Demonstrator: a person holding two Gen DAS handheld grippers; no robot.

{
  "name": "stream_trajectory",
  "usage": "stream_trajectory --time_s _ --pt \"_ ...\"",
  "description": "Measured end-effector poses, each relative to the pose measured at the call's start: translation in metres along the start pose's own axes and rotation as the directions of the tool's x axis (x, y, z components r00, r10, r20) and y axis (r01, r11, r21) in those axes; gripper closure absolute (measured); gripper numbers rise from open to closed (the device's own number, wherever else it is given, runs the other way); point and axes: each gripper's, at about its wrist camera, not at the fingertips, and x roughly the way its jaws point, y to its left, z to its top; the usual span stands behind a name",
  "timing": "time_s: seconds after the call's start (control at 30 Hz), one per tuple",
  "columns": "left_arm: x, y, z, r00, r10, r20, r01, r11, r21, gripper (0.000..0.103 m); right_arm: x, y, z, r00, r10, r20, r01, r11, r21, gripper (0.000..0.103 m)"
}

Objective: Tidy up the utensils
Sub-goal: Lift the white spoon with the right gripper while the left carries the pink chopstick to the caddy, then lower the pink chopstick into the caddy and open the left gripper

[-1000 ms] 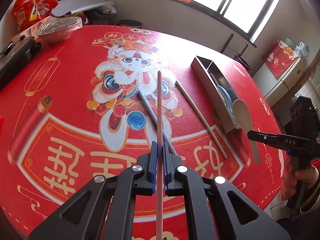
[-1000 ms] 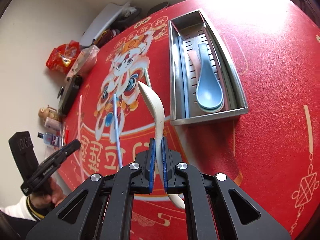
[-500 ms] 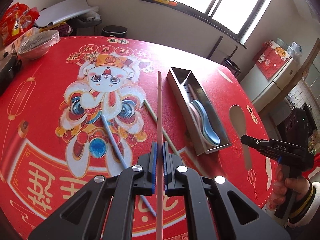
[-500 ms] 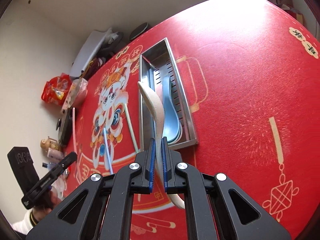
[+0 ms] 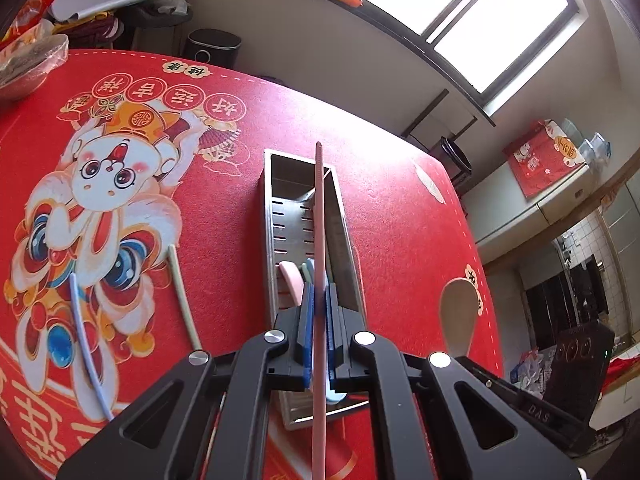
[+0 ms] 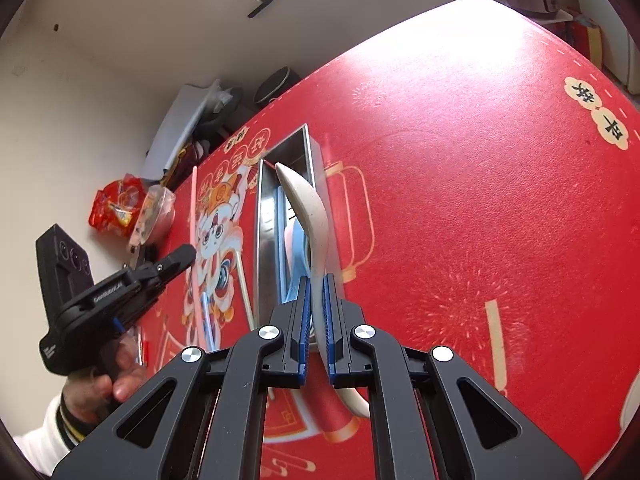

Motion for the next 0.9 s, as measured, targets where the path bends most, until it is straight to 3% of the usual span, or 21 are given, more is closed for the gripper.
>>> stream_trajectory --time_s 0.5,0.8,0.9 --pt "0.073 -0.008 0.008 0.986 0.168 -0.024 -0.167 0.985 0.030 0.098 0.005 -0.030 0.023 1.000 0.001 -0.024 -0.001 1.000 0.018 0.097" --pt "0.078 -0.004 0.007 0.981 0.187 -0.058 -0.183 0.981 0.067 0.098 0.012 -0.029 0.024 0.999 0.003 -0.032 -0.002 1.000 0.028 0.097" --pt "0.073 -0.007 0.007 0.983 0.172 -0.061 -0.166 0.982 0.086 0.092 0.014 -0.026 0.022 1.000 -0.002 -0.031 0.003 0.999 0.035 0.097"
